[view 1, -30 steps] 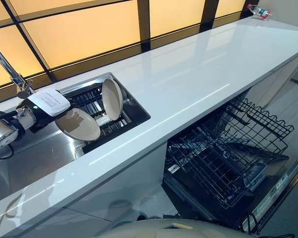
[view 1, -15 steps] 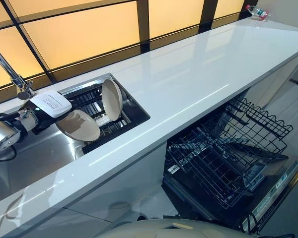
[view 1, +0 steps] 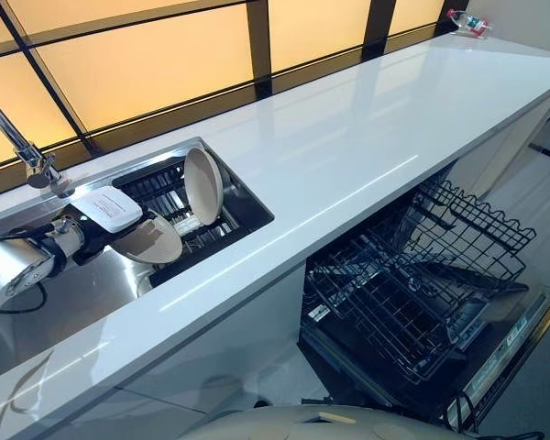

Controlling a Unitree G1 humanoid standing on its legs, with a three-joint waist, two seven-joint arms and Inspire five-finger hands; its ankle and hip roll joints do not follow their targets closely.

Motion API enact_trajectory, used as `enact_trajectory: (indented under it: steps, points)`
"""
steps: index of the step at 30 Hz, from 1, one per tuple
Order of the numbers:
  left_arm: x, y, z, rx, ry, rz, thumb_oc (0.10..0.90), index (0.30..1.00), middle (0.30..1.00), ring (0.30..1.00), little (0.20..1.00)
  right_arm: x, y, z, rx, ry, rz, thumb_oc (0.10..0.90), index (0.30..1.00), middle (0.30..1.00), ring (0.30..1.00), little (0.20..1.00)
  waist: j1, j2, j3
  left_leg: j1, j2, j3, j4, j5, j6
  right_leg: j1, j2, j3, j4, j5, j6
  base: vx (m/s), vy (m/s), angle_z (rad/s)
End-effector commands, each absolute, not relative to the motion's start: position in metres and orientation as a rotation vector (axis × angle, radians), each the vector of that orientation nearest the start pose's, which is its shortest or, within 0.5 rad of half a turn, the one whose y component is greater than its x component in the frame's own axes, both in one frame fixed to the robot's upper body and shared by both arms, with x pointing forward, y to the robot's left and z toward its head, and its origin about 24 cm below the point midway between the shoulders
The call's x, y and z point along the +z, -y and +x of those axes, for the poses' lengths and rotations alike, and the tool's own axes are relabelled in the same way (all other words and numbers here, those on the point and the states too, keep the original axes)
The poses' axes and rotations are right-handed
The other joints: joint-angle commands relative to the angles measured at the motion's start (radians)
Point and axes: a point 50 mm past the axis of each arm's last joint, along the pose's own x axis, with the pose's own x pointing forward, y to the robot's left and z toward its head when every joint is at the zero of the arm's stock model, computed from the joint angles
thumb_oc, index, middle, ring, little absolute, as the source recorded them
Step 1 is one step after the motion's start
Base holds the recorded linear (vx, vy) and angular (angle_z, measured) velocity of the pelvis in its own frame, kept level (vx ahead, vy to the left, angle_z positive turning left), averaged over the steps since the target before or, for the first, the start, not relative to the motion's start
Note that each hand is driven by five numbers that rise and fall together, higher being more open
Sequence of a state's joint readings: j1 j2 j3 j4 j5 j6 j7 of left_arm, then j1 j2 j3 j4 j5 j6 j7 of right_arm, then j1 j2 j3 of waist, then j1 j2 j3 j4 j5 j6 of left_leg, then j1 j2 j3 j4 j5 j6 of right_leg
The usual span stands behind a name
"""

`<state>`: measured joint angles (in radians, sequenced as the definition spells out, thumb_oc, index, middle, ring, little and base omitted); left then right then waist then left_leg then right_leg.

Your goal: Pick up plates and place into dishwasher.

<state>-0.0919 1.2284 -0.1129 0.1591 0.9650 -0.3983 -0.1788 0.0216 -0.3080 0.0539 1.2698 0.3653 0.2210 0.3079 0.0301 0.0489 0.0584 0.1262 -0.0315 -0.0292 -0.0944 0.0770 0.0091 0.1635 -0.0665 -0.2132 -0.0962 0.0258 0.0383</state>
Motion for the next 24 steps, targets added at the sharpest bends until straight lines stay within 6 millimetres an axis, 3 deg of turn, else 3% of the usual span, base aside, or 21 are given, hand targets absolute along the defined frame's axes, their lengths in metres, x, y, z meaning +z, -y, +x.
enact_trajectory:
  steps: [1,4,6,7,8,18,22,24]
  points:
    - [0.194,-0.333,0.276,-0.187,-0.026,2.195,0.800,0.900,0.900,0.900,0.900,-0.161,0.254,0.043,-0.126,-1.487,0.275,0.800,0.900,0.900,0.900,0.900,-0.026,0.036,0.025,0.050,-0.053,0.028,0.007,-0.151,0.026,0.009,0.061,-0.004,0.057,-0.096,0.019,0.03,0.016,-0.09]
    - [0.186,-0.331,0.277,-0.212,-0.052,2.176,0.800,0.900,0.900,0.900,0.900,-0.161,0.254,0.043,-0.127,-1.489,0.272,0.800,0.900,0.900,0.900,0.900,-0.029,0.036,0.026,0.053,-0.054,0.030,0.007,-0.153,0.029,0.010,0.062,0.000,0.059,-0.097,0.019,0.02,0.011,-0.04]
    - [0.183,-0.333,0.278,-0.192,-0.063,2.176,0.429,0.582,0.582,0.582,0.529,-0.161,0.254,0.045,-0.125,-1.488,0.271,0.800,0.900,0.900,0.900,0.900,-0.032,0.036,0.028,0.054,-0.054,0.030,0.007,-0.154,0.029,0.009,0.062,0.002,0.060,-0.097,0.019,0.00,0.000,0.00]
    - [0.181,-0.333,0.278,-0.192,-0.066,2.171,0.388,0.547,0.547,0.547,0.488,-0.161,0.254,0.045,-0.125,-1.488,0.271,0.800,0.900,0.900,0.900,0.900,-0.033,0.035,0.029,0.055,-0.054,0.031,0.007,-0.155,0.030,0.009,0.063,0.003,0.061,-0.097,0.018,0.00,0.000,0.00]
    - [0.181,-0.334,0.279,-0.183,-0.064,2.166,0.100,0.300,0.300,0.300,0.200,-0.161,0.254,0.045,-0.125,-1.489,0.269,0.800,0.900,0.900,0.900,0.900,-0.033,0.035,0.029,0.055,-0.054,0.033,0.007,-0.155,0.030,0.009,0.063,0.004,0.061,-0.097,0.019,0.00,0.000,0.00]
    - [0.172,-0.331,0.284,-0.176,-0.041,2.138,0.100,0.300,0.300,0.300,0.200,-0.161,0.253,0.049,-0.123,-1.486,0.269,0.800,0.900,0.900,0.900,0.900,-0.040,0.032,0.030,0.061,-0.054,0.037,0.007,-0.158,0.033,0.008,0.064,0.011,0.064,-0.098,0.019,0.00,0.000,0.00]
    - [0.182,-0.333,0.285,-0.103,-0.007,2.132,0.100,0.300,0.300,0.300,0.200,-0.161,0.253,0.051,-0.130,-1.485,0.275,0.800,0.900,0.900,0.900,0.900,-0.039,0.030,0.029,0.061,-0.054,0.038,0.007,-0.159,0.033,0.009,0.064,0.013,0.062,-0.097,0.020,0.00,0.000,0.00]
    - [0.202,-0.337,0.284,0.003,0.050,2.132,0.100,0.300,0.300,0.300,0.200,-0.160,0.254,0.052,-0.135,-1.485,0.278,0.800,0.900,0.900,0.900,0.900,-0.037,0.030,0.027,0.061,-0.054,0.040,0.007,-0.159,0.032,0.009,0.064,0.012,0.061,-0.096,0.020,0.00,0.000,0.00]
